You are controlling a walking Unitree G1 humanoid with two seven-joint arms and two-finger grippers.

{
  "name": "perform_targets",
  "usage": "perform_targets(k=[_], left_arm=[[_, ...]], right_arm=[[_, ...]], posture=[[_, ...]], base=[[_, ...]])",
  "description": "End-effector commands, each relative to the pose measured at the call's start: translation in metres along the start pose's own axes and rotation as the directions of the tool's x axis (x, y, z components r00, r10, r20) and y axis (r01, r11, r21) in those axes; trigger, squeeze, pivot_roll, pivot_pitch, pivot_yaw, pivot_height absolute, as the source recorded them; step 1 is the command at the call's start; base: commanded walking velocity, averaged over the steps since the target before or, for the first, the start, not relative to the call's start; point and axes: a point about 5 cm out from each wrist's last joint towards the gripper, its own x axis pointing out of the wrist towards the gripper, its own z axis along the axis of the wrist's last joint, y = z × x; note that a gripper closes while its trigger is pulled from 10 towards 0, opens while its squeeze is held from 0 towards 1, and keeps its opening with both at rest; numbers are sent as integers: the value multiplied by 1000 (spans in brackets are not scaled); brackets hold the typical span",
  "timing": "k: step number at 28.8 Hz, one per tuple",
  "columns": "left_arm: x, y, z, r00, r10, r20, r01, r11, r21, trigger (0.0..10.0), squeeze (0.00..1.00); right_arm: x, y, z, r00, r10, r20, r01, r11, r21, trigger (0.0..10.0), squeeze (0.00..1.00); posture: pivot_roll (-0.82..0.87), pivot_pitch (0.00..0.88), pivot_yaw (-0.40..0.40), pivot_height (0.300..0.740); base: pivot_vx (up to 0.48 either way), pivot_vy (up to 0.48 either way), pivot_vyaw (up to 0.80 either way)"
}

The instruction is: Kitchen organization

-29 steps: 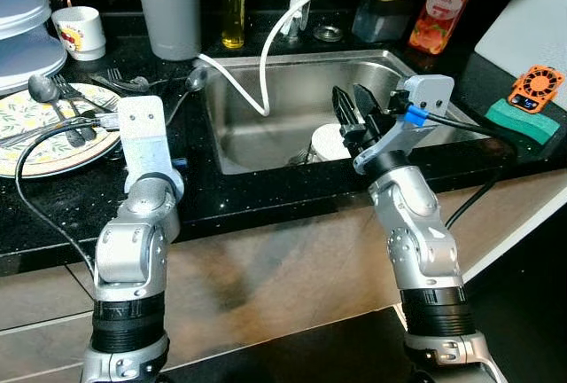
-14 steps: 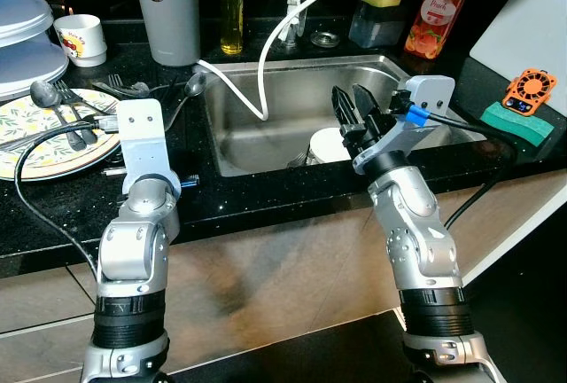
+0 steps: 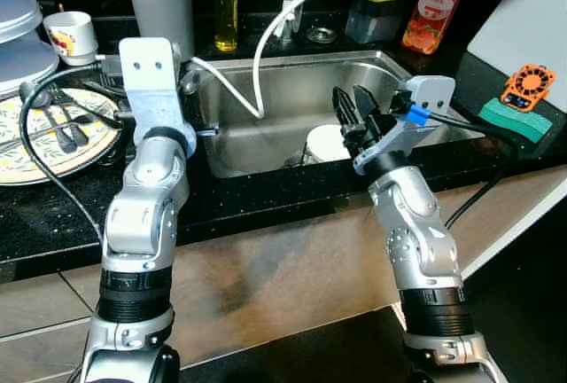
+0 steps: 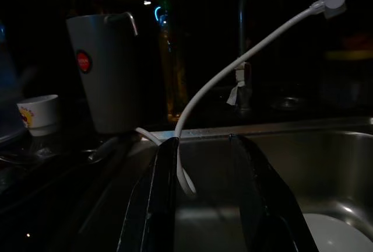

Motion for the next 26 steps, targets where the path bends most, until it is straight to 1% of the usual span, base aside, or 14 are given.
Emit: perform_targets(k=[1,2,3,9,10,12,13,15,19,20,21,23,24,26], left_arm=[[16,-13,-13,989,-121,-80,125,992,36,10000,0],[16,-13,-13,989,-121,-80,125,992,36,10000,0],[30,-26,-23,964,-222,-145,233,970,68,10000,0],[46,-40,-45,930,-276,-244,298,953,58,10000,0],[48,-43,-51,924,-281,-259,304,951,52,10000,710],[49,-44,-55,921,-284,-266,307,951,47,10000,710],[50,-46,-56,925,-282,-254,307,950,64,10000,1000],[50,-48,-56,923,-303,-236,323,945,53,10000,1000],[52,-49,-36,922,-371,-110,378,925,48,10000,1000],[54,-45,-27,927,-369,-64,373,926,61,10000,0],[54,-45,-27,927,-369,-64,373,926,61,10000,0],[61,-23,-12,960,-277,-35,279,943,184,10000,0],[61,-23,-12,960,-277,-35,279,943,184,10000,0],[64,-3,-18,972,-207,-111,228,947,227,10000,0]], right_arm=[[3,1,5,1000,2,13,-2,1000,7,10000,0],[3,1,5,1000,2,13,-2,1000,7,10000,0],[4,2,7,1000,3,21,-4,1000,9,10000,0],[6,5,12,999,10,39,-11,1000,17,10000,0],[7,7,14,999,15,46,-15,1000,18,10000,0],[8,7,15,999,17,51,-18,1000,19,10000,0],[8,8,17,998,18,55,-19,1000,18,10000,0],[8,8,18,998,18,58,-19,1000,18,10000,0],[7,6,19,998,10,62,-11,1000,19,10000,0],[7,6,18,998,8,61,-10,1000,21,10000,0],[7,6,18,998,8,61,-10,1000,21,10000,0],[7,8,16,998,9,57,-11,999,30,10000,0],[7,8,16,998,9,57,-11,999,30,10000,0],[8,9,16,998,12,58,-14,999,34,10000,0]], posture=[[125,85,-50,740],[125,85,-50,740],[119,87,-47,740],[102,80,-46,740],[97,82,-45,740],[94,81,-44,740],[90,80,-43,740],[89,81,-42,740],[98,83,-40,740],[98,83,-40,740],[98,83,-40,740],[111,81,-42,740],[111,81,-42,740],[117,81,-43,740]], base=[[0,0,0],[0,0,0],[0,0,0],[0,0,0],[0,0,0],[0,0,0],[0,0,0],[0,0,0],[0,0,0],[0,0,0],[0,0,0],[0,0,0],[0,0,0],[0,0,0]])
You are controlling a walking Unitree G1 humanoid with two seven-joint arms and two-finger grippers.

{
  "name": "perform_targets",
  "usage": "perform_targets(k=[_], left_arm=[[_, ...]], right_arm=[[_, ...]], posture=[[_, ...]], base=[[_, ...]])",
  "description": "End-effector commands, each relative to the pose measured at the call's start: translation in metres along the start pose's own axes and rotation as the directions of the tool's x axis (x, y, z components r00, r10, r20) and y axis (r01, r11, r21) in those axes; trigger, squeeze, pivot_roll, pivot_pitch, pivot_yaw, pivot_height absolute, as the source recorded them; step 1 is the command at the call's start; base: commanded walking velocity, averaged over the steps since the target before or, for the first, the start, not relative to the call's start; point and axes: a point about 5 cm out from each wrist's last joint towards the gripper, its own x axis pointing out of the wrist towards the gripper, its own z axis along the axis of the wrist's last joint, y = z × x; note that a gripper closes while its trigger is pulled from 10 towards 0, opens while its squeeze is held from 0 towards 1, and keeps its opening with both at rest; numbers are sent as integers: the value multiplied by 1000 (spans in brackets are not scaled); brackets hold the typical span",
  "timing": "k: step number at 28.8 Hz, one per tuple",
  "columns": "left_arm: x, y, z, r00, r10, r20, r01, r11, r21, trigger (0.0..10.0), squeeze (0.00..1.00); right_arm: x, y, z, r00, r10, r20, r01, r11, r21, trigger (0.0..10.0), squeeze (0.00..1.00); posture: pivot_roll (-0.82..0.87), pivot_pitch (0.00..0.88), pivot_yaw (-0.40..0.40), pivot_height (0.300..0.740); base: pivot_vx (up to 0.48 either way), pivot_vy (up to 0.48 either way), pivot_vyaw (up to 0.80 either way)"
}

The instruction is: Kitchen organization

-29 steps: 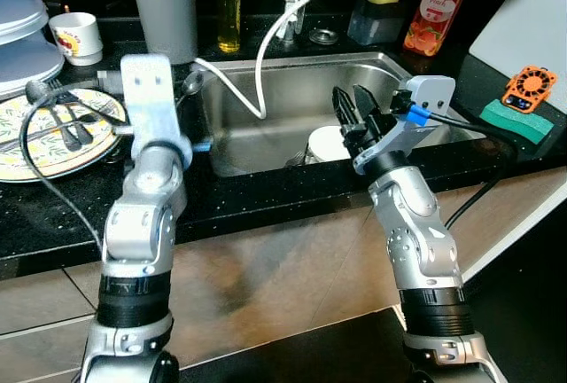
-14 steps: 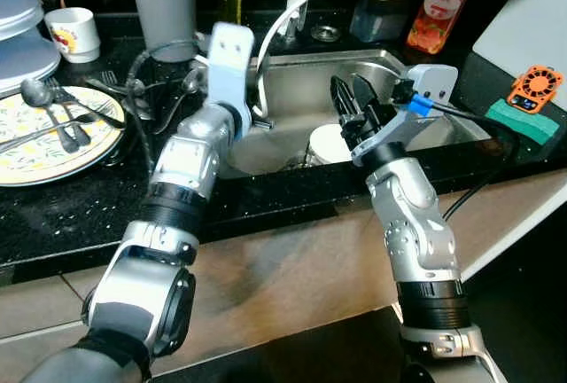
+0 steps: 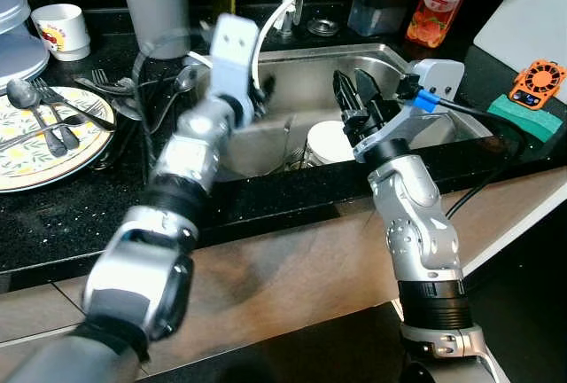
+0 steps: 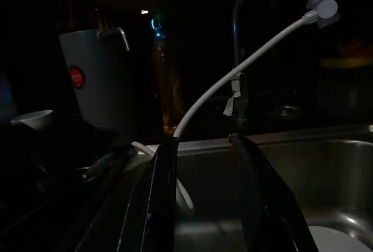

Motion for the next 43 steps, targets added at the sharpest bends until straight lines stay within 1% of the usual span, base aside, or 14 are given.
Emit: perform_targets(k=[1,3,7,8,16,19,20,21,27,28,32,38,39,43], left_arm=[[-2,10,-20,993,46,-106,-43,999,31,10000,0],[-6,26,-35,980,87,-177,-85,996,15,10000,0],[-9,34,-47,969,88,-233,-91,996,-2,10000,0],[-12,42,-54,957,95,-274,-107,994,-30,10000,0],[-16,57,-56,943,138,-303,-141,990,11,10000,0],[-18,67,-51,944,129,-303,-134,991,4,10000,0],[-18,69,-49,946,125,-298,-130,991,1,10000,267],[-17,69,-47,950,111,-291,-119,993,-9,10000,1000],[-19,78,-39,951,113,-287,-126,992,-27,10000,1000],[-19,79,-38,953,104,-286,-123,991,-50,10000,0],[-19,82,-33,962,62,-267,-100,986,-131,10000,0],[-20,85,-30,965,51,-259,-94,983,-157,10000,0],[-21,85,-28,964,13,-264,-60,984,-168,10000,0],[-25,90,-29,934,-23,-356,-10,996,-91,10000,0]], right_arm=[[1,2,3,1000,1,12,-2,1000,14,10000,0],[1,3,3,1000,3,13,-3,1000,16,10000,0],[2,3,5,1000,5,14,-5,1000,23,10000,0],[2,4,8,1000,9,19,-10,999,43,10000,0],[-1,3,14,999,3,36,-6,998,70,10000,0],[-10,5,17,999,-5,41,2,997,81,10000,0],[-12,6,17,999,-8,41,5,997,83,10000,0],[-13,5,17,999,-12,40,9,996,85,10000,0],[-15,6,18,999,-8,35,5,995,96,10000,0],[-15,7,19,999,-2,33,-1,995,100,10000,0],[-11,11,23,999,33,42,-37,994,100,10000,0],[-5,16,28,996,70,62,-76,993,85,10000,0],[-1,19,31,993,90,73,-96,992,80,10000,0],[4,23,35,990,114,87,-121,989,82,10000,0]], posture=[[117,81,-43,740],[130,87,-43,740],[127,93,-39,740],[124,106,-27,740],[117,131,-8,740],[112,166,10,740],[112,168,10,740],[112,176,12,740],[128,204,9,740],[137,215,4,740],[145,234,-10,740],[146,250,-15,740],[148,257,-16,740],[158,260,0,740]], base=[[0,0,0],[0,0,0],[0,0,0],[0,0,0],[0,0,0],[0,0,0],[0,0,0],[0,0,0],[0,0,0],[0,0,0],[0,0,0],[0,0,0],[0,0,0],[0,0,0]])
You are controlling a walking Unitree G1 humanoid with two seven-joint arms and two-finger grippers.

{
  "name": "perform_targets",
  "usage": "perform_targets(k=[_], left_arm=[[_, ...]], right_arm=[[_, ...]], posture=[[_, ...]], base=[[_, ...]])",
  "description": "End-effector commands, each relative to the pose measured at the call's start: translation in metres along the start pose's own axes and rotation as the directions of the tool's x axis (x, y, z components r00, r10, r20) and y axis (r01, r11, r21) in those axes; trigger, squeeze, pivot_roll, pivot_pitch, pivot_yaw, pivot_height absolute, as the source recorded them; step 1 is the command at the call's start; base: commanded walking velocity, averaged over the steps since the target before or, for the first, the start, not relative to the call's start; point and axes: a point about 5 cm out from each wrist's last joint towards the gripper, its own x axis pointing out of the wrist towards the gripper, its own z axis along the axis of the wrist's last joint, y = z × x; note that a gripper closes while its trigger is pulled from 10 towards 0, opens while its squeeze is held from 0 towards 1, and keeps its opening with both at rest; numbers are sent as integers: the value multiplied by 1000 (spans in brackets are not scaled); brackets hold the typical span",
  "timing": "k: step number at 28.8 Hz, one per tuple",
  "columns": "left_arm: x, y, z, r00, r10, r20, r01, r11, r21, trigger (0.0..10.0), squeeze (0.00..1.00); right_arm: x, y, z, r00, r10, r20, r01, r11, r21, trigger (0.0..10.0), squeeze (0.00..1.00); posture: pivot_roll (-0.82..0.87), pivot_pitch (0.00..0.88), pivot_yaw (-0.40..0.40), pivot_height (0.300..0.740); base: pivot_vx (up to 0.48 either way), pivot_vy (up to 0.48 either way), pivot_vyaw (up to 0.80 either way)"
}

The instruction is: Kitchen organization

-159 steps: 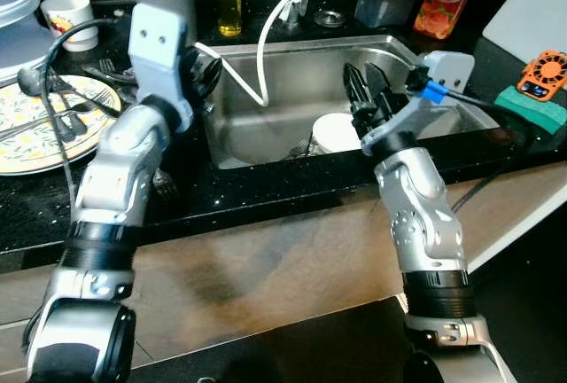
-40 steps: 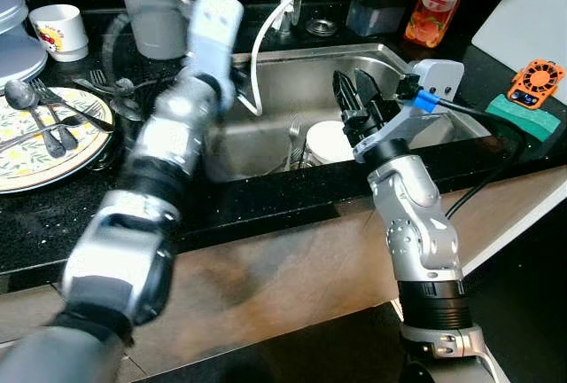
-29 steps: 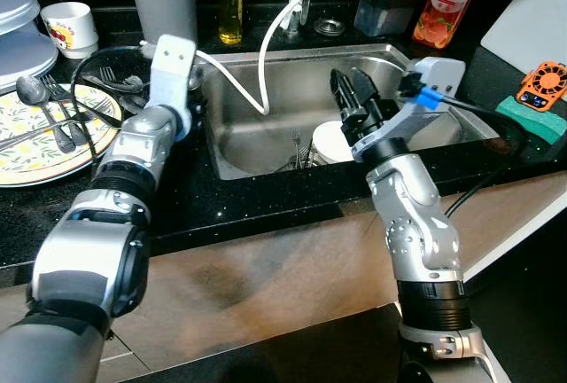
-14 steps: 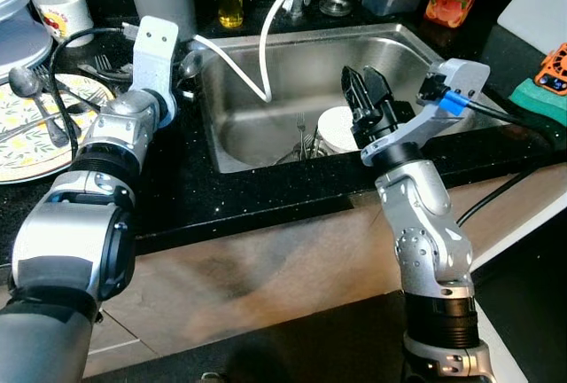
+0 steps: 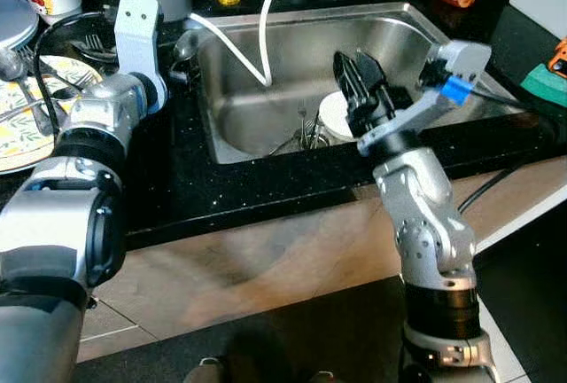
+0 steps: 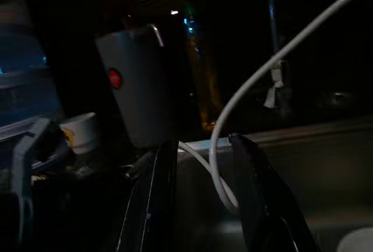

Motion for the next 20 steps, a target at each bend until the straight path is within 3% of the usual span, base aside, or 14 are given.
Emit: perform_targets(k=[1,3,4,5,6,7,8,11,12,16,20], left_arm=[[-5,11,-15,990,6,-140,-5,1000,12,9922,0],[-5,11,-15,990,6,-140,-5,1000,12,9922,0],[-7,13,-17,987,3,-162,-2,1000,5,9176,0],[-7,13,-17,987,3,-162,-2,1000,5,9176,0],[-8,13,-25,979,-12,-204,13,1000,1,6235,0],[-8,13,-25,979,-12,-204,13,1000,1,6235,0],[-8,13,-31,972,-28,-234,28,1000,0,4431,0],[-8,13,-31,972,-28,-234,28,1000,0,4431,0],[-8,12,-37,965,-46,-260,47,999,-4,0,0],[-7,8,-48,956,-62,-288,66,998,4,0,0],[-8,13,-31,976,-24,-217,24,1000,-4,0,0]], right_arm=[[-1,1,-3,1000,6,-14,-6,1000,12,10000,0],[-1,1,-3,1000,6,-14,-6,1000,12,10000,0],[-2,1,-3,1000,3,-15,-3,1000,14,10000,0],[-2,1,-3,1000,3,-15,-3,1000,14,10000,0],[-4,0,-4,1000,-5,-19,5,1000,19,10000,0],[-4,0,-4,1000,-5,-19,5,1000,19,10000,0],[-5,-1,-5,1000,-11,-22,12,1000,23,10000,0],[-5,-1,-5,1000,-11,-22,12,1000,23,10000,0],[-6,-1,-6,1000,-16,-25,16,1000,25,10000,0],[-5,-3,-7,999,-15,-28,16,1000,26,10000,0],[-2,-4,-6,1000,-12,-22,12,1000,21,10000,0]], posture=[[160,259,3,740],[160,259,3,740],[160,259,3,740],[160,259,3,740],[162,253,6,740],[162,253,6,740],[161,252,6,740],[161,252,6,740],[159,244,2,740],[154,232,-2,740],[154,222,-6,740]], base=[[0,0,0],[0,0,0],[0,0,0],[0,0,0],[0,0,0],[0,0,0],[0,0,0],[0,0,0],[0,0,0],[0,0,0],[0,0,0]])
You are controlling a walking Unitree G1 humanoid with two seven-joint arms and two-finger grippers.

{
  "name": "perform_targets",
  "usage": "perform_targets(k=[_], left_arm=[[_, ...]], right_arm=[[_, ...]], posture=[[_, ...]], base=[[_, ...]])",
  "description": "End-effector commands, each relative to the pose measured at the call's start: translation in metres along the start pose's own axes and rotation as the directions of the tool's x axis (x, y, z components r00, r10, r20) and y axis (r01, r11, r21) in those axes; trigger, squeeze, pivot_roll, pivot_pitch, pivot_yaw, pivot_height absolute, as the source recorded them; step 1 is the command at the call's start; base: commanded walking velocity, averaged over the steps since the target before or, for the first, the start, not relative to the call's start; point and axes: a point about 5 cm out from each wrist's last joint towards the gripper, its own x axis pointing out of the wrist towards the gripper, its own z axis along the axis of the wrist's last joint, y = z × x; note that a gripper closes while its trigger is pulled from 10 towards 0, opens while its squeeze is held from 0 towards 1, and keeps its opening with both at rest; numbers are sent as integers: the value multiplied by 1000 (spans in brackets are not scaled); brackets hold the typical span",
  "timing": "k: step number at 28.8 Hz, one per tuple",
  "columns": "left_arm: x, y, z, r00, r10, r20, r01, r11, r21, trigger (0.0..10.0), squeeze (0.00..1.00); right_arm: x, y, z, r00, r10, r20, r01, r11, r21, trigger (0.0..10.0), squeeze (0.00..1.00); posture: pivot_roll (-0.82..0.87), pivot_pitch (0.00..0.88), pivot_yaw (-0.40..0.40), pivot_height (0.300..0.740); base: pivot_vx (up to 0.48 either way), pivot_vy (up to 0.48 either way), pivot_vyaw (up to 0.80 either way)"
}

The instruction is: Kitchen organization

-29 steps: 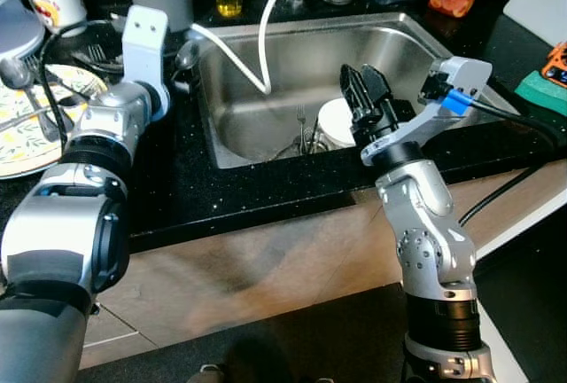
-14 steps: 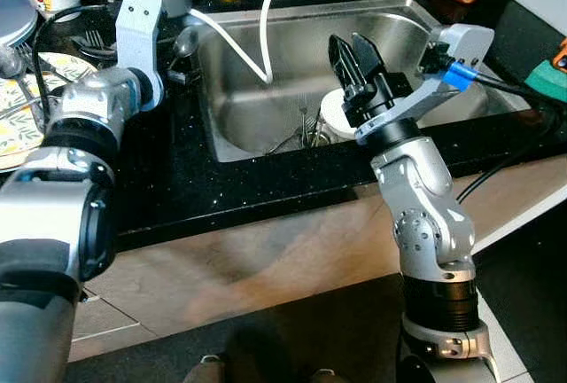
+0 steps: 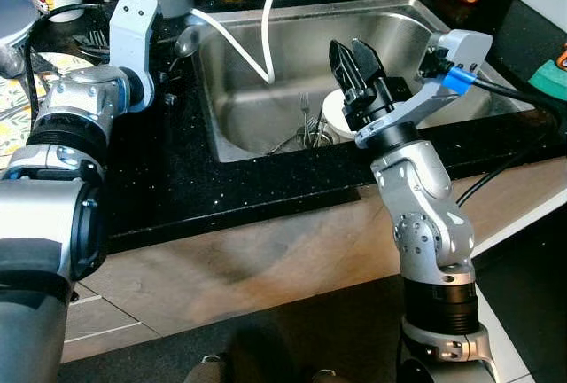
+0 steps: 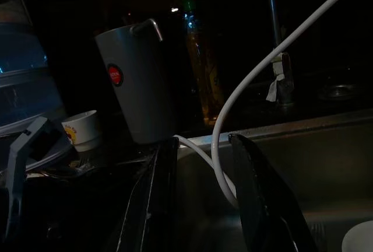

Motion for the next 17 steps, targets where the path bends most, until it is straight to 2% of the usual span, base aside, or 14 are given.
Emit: perform_targets(k=[1,3,4,5,6,8,9,12,15,16,17], left_arm=[[2,2,-29,993,12,-116,-16,999,-34,0,0],[2,3,-24,995,21,-100,-24,999,-26,0,0],[0,5,-16,997,31,-65,-31,999,-10,8157,0],[0,5,-16,997,31,-65,-31,999,-10,8157,0],[-2,6,-4,999,43,-26,-43,999,15,10000,0],[-8,7,23,996,60,67,-63,997,44,10000,0],[-8,7,23,996,60,67,-63,997,44,10000,0],[-16,7,51,985,64,162,-73,996,50,10000,0],[-19,7,57,981,64,182,-74,996,48,10000,0],[-22,7,64,973,85,213,-103,992,77,10000,0],[-25,10,70,958,145,249,-181,976,125,10000,0]], right_arm=[[0,-2,-2,1000,-2,-11,3,1000,8,10000,0],[0,-2,-2,1000,-3,-11,3,1000,8,10000,0],[0,-3,-2,1000,-3,-10,3,1000,7,10000,0],[0,-3,-2,1000,-3,-10,3,1000,7,10000,0],[0,-3,-2,1000,-3,-10,3,1000,7,10000,0],[1,-3,-2,1000,-2,-8,2,1000,9,10000,0],[1,-3,-2,1000,-2,-8,2,1000,9,10000,0],[2,-2,-2,1000,2,-4,-2,1000,12,10000,0],[2,-2,-2,1000,4,-3,-4,1000,12,10000,0],[3,-2,-2,1000,4,-3,-4,1000,12,10000,0],[3,-3,-2,1000,4,-2,-4,1000,12,10000,0]], posture=[[154,222,-6,740],[154,221,-7,740],[155,218,-6,740],[155,218,-6,740],[155,217,-8,740],[159,212,-10,740],[159,212,-10,740],[157,205,-13,740],[157,205,-13,740],[157,202,-13,740],[158,201,-13,740]], base=[[0,0,0],[0,0,0],[0,0,0],[0,0,0],[0,0,0],[0,0,0],[0,0,0],[0,0,0],[0,0,0],[0,0,0],[0,0,0]])
